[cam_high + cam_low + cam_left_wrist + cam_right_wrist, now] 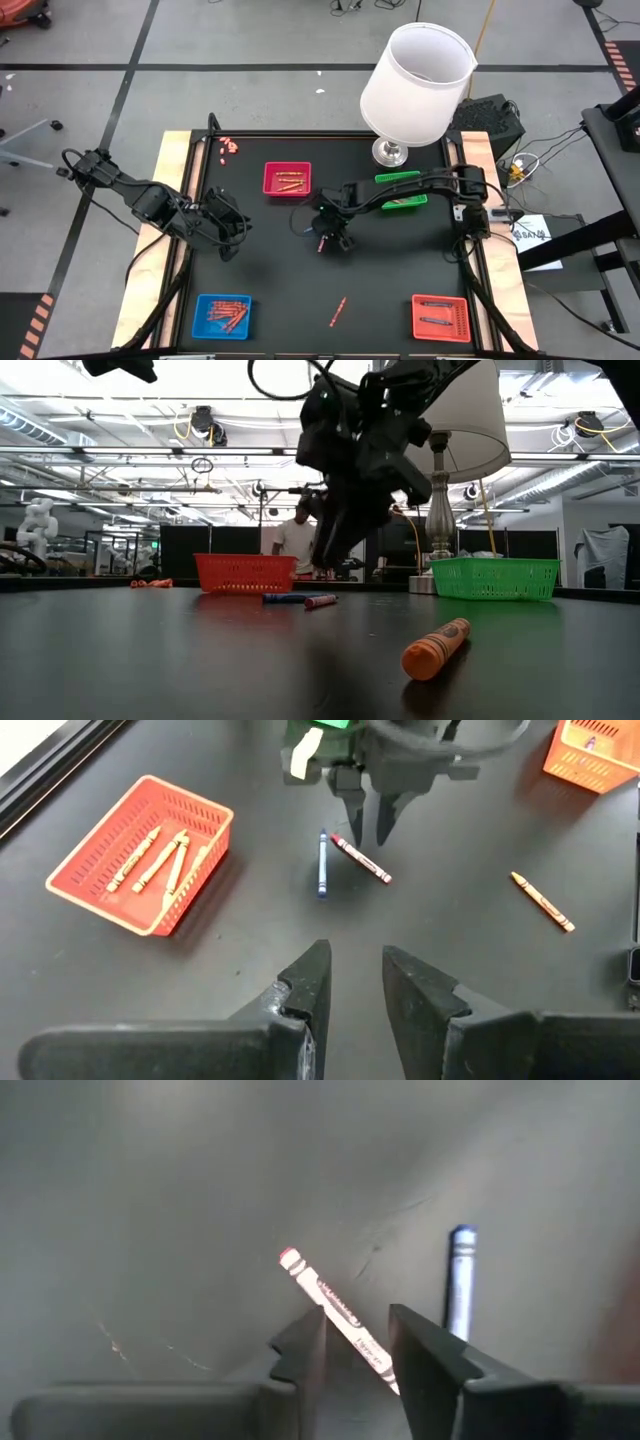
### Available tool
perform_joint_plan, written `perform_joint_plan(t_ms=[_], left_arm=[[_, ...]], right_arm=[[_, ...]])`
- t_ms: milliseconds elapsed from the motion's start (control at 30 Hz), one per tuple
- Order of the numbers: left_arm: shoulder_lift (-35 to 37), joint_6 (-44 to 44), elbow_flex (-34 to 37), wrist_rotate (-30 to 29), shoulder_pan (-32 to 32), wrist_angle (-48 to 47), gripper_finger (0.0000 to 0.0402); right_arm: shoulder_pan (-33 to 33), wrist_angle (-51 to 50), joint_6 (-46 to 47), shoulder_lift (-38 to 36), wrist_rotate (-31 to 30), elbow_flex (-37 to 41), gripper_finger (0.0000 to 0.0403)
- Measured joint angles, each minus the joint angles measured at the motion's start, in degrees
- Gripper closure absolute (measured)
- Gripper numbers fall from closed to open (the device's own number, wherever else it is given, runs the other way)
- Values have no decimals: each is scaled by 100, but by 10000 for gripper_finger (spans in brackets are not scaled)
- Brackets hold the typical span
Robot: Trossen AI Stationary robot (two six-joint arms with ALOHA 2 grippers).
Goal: Sort crayons
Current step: Put the red crayon into the green basket
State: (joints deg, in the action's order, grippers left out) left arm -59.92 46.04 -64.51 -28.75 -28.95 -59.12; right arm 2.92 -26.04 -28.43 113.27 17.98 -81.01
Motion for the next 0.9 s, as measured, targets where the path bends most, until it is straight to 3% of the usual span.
perform_joint_plan(t_ms=[200, 900], left_arm=[[0, 0, 0, -2, 0, -21, 311], [-2, -4, 0, -4, -2, -56, 311]], right_arm=[[-2, 27, -328, 115, 0, 2, 287], [11, 6, -842, 562, -4, -5, 296]])
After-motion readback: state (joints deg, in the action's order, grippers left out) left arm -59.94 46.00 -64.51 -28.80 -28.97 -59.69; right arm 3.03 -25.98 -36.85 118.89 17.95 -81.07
